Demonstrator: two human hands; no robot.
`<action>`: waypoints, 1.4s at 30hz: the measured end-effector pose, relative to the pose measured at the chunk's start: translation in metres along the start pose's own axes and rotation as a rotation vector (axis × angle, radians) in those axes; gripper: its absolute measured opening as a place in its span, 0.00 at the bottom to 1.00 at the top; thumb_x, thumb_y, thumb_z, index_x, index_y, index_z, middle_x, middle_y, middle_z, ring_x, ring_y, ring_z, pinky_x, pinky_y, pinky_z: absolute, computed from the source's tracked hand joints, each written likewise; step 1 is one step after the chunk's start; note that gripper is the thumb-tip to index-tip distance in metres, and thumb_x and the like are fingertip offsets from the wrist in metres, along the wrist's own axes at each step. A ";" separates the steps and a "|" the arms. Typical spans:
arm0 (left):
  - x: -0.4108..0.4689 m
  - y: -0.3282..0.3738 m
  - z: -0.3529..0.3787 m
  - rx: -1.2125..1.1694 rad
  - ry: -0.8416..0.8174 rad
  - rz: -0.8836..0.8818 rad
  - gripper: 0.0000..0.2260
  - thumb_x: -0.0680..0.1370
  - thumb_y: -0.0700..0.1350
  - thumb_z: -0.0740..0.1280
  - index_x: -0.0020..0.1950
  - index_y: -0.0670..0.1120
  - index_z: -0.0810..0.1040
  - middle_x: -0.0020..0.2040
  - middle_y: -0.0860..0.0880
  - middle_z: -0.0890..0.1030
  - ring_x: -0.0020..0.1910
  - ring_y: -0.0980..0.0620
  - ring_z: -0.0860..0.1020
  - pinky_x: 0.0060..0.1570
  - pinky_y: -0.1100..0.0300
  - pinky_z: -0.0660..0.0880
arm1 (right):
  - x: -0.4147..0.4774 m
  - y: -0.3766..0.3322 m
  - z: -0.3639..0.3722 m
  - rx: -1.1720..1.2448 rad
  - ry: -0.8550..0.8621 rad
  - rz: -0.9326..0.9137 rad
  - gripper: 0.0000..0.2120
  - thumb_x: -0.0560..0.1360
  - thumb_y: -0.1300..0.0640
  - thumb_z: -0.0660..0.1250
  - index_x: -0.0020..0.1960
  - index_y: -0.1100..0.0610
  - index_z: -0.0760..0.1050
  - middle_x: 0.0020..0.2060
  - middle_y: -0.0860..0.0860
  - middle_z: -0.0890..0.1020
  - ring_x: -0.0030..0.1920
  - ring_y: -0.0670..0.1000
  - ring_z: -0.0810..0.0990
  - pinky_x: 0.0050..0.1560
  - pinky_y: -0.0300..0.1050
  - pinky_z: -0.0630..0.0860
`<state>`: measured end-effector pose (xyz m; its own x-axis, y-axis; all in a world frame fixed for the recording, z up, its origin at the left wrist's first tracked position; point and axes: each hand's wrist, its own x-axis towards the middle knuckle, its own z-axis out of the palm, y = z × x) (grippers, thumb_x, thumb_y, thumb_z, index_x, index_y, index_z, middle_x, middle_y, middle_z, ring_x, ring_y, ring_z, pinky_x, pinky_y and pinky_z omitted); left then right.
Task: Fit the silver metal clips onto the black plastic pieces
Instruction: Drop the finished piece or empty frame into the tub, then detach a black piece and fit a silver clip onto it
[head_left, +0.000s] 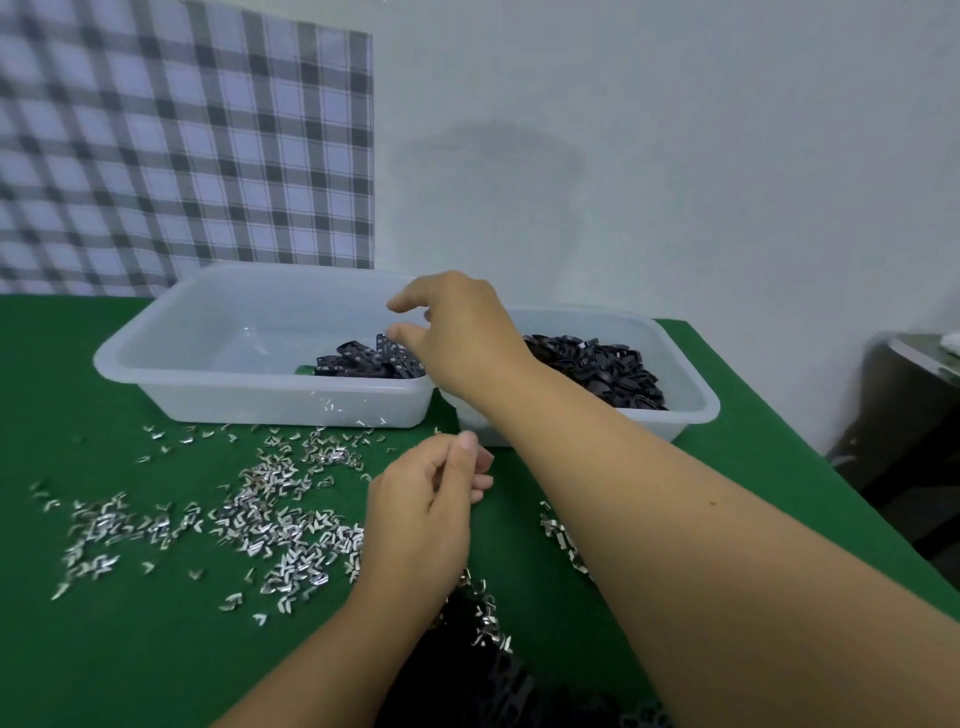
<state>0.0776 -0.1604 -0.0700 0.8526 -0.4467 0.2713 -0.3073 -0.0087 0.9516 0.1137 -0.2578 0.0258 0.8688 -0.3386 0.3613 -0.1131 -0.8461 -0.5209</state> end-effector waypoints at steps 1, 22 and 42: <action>0.002 0.001 -0.001 0.007 -0.005 -0.016 0.13 0.80 0.49 0.61 0.39 0.50 0.82 0.36 0.56 0.84 0.38 0.59 0.82 0.42 0.58 0.78 | -0.009 0.001 -0.002 0.001 0.026 -0.022 0.11 0.75 0.54 0.67 0.56 0.55 0.79 0.55 0.51 0.80 0.55 0.50 0.77 0.54 0.42 0.71; -0.059 0.051 -0.063 0.871 -0.642 0.036 0.15 0.71 0.57 0.71 0.56 0.58 0.77 0.46 0.58 0.72 0.48 0.55 0.74 0.50 0.60 0.72 | -0.235 0.037 -0.039 0.438 -0.071 0.445 0.06 0.72 0.59 0.70 0.41 0.49 0.83 0.37 0.45 0.84 0.41 0.49 0.80 0.41 0.33 0.75; -0.049 0.071 -0.051 0.709 -0.349 0.239 0.05 0.73 0.46 0.71 0.39 0.54 0.79 0.37 0.58 0.80 0.37 0.60 0.78 0.42 0.58 0.77 | -0.214 0.043 -0.048 0.590 -0.024 0.397 0.07 0.76 0.57 0.65 0.44 0.54 0.82 0.34 0.47 0.84 0.32 0.41 0.76 0.34 0.32 0.73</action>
<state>0.0361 -0.0934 -0.0085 0.5859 -0.7593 0.2832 -0.7573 -0.3885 0.5249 -0.0998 -0.2412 -0.0369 0.8274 -0.5599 0.0436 -0.1492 -0.2940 -0.9441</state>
